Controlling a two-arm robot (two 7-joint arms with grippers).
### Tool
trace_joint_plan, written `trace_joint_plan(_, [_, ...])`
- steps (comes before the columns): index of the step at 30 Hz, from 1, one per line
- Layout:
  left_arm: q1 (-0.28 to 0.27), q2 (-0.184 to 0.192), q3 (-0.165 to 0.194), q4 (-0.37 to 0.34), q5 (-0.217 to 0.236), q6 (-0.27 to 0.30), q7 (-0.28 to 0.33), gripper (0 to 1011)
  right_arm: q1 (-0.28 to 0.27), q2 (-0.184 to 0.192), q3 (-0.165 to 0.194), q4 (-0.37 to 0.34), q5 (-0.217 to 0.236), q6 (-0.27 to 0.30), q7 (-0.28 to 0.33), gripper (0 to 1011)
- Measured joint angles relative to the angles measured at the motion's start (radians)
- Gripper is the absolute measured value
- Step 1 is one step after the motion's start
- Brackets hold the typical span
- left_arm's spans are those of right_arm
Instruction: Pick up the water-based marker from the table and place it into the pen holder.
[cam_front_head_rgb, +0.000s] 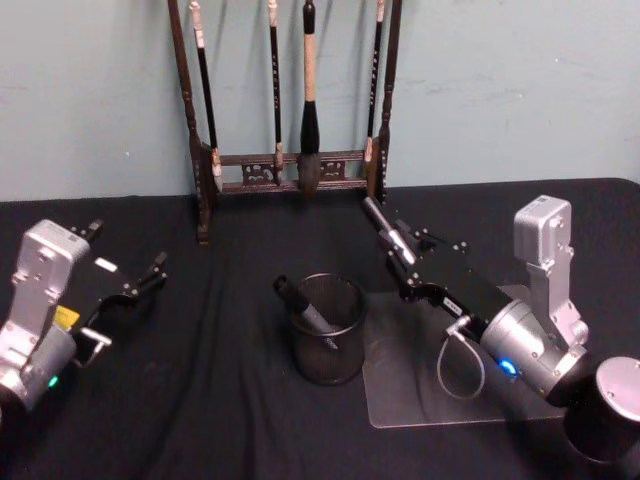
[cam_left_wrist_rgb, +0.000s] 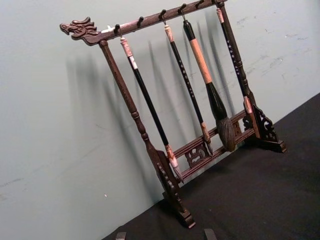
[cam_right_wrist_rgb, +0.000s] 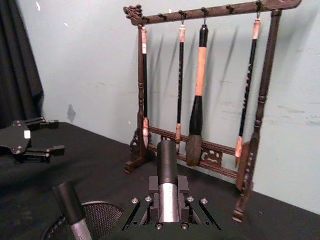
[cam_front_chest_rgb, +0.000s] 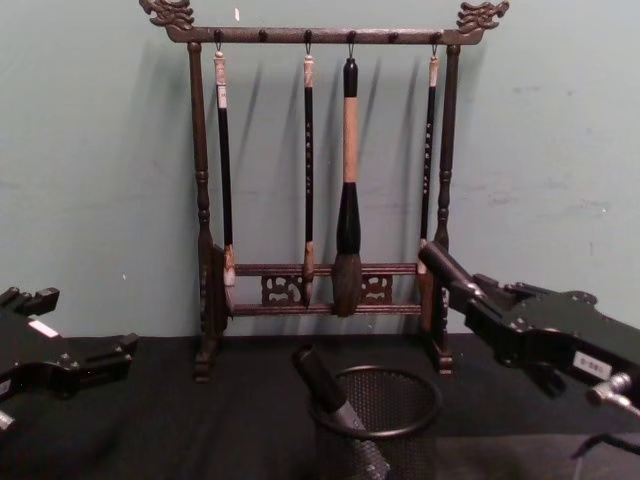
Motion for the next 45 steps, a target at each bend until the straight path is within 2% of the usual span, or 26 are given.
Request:
trace_joint_plan(8, [0.0, 0.0, 0.0, 0.0, 0.0, 0.0, 0.0, 1009, 0.033, -0.018, -0.02, 0.044, 0.021, -0.053, 0.025, 215])
trace_joint_plan(16, [0.0, 0.0, 0.0, 0.0, 0.0, 0.0, 0.0, 1009, 0.06, -0.032, -0.043, 0.072, 0.023, -0.077, 0.034, 215])
trace_joint_plan(32, [0.0, 0.0, 0.0, 0.0, 0.0, 0.0, 0.0, 1009, 0.086, -0.046, -0.101, 0.086, 0.0, -0.093, 0.054, 215])
trace_joint_plan(45, [0.0, 0.0, 0.0, 0.0, 0.0, 0.0, 0.0, 1009, 0.098, -0.052, -0.127, 0.1, -0.011, -0.092, 0.059, 215])
